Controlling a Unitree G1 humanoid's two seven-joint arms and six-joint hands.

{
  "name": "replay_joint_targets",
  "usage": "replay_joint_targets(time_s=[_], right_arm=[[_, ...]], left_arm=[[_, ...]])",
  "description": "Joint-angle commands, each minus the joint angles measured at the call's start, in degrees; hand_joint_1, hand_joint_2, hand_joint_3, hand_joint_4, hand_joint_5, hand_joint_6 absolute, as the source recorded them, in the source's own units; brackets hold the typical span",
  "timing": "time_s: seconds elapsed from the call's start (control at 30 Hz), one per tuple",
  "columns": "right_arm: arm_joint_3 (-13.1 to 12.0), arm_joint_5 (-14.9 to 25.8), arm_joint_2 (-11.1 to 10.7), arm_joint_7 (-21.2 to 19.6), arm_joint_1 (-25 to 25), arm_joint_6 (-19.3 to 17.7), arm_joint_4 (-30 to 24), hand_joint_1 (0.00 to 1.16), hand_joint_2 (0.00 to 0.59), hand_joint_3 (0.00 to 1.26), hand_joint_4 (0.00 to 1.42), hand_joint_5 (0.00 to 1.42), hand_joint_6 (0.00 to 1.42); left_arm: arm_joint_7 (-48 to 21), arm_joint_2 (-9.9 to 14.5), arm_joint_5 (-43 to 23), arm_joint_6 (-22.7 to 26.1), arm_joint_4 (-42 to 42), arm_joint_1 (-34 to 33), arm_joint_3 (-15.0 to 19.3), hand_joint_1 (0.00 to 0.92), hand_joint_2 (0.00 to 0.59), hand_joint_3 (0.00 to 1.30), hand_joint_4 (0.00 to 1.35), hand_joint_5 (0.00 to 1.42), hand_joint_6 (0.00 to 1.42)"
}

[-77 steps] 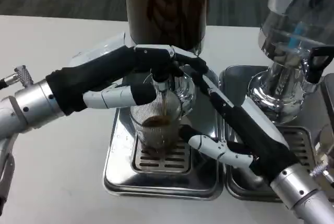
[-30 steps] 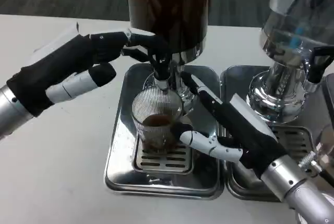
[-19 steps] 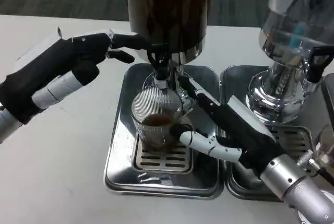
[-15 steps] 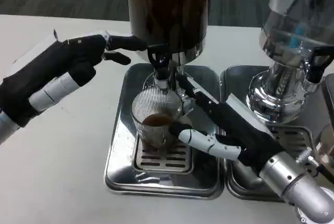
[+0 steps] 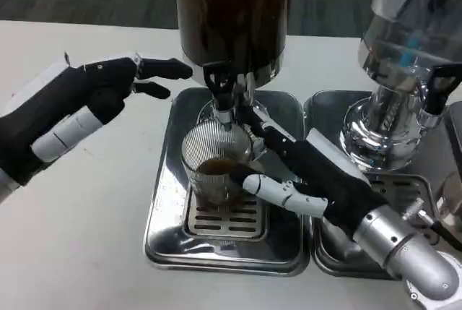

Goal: Grasp the cup under the faucet to collect the drink, then remove the cup.

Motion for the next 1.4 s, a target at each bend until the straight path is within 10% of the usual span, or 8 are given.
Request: replay_joint_targets(time_s=[0.03, 1.4], right_arm=[[0.09, -0.11, 0.33, -0.44, -0.68, 0.81, -0.72, 0.3, 0.184, 0.0, 0.0, 0.0, 0.0], [-0.83, 1.65, -1.48, 0.66, 0.87, 5.1, -5.59, 0.3, 0.184, 0.0, 0.0, 0.0, 0.0]], left_arm=[[-0.01, 0.48, -0.48, -0.39, 0.92, 0.77, 0.64, 0.0, 0.113, 0.36, 0.25, 0.19, 0.33], [7.94, 2.74, 3.58, -6.35, 4.23, 6.62, 4.62, 0.0, 0.107, 0.33, 0.22, 0.18, 0.31]])
